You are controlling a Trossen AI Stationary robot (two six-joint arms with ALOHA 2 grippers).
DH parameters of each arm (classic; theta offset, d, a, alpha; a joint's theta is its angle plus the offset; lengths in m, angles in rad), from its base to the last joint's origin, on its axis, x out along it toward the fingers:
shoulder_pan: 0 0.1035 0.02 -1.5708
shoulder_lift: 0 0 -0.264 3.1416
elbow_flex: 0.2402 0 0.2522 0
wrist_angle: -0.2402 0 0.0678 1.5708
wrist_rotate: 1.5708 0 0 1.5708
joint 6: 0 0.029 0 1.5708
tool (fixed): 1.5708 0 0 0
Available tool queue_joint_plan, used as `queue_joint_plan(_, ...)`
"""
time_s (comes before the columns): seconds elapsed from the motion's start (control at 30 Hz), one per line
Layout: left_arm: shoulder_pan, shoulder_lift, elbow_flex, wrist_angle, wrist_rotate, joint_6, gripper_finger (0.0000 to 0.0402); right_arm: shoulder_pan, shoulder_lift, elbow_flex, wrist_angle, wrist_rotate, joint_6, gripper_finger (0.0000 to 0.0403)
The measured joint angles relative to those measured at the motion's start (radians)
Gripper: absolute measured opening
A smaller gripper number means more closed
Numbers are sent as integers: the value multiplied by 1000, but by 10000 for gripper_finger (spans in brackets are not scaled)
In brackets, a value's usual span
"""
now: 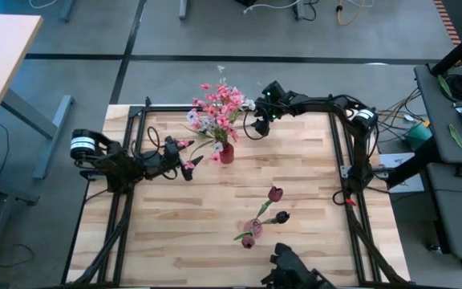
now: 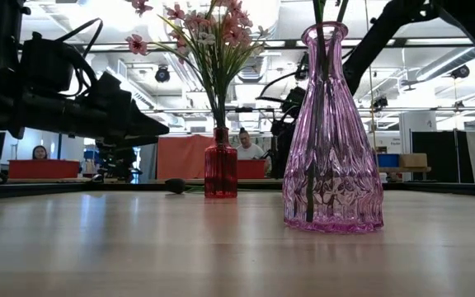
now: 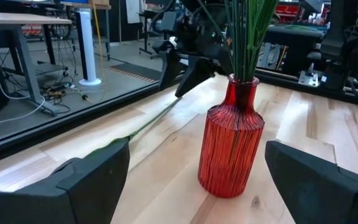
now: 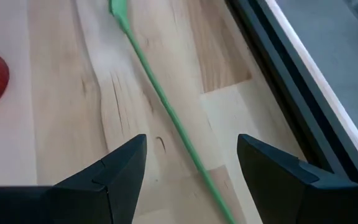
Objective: Sort flowers into vase by color
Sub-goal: Put the black flower into the purple vase
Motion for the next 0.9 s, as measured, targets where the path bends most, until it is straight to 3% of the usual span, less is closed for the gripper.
queue_joint_plan(0.27, 0, 0, 0, -1, 0, 0, 358, 2, 42, 0, -9, 0, -74, 240)
queue_joint_plan(0.43, 0, 0, 0, -4, 0, 0, 358, 10, 60, 0, -14, 25, -90, 216)
queue_joint_plan(0.6, 0, 0, 0, -6, 0, 0, 358, 9, 78, 2, -21, 47, -105, 153)
queue_joint_plan(0.83, 0, 0, 0, -7, 0, 0, 358, 8, 57, 4, -132, 52, -119, 25)
queue_joint_plan(0.9, 0, 0, 0, -7, 0, 0, 358, 9, 34, 1, -190, 53, -116, 16)
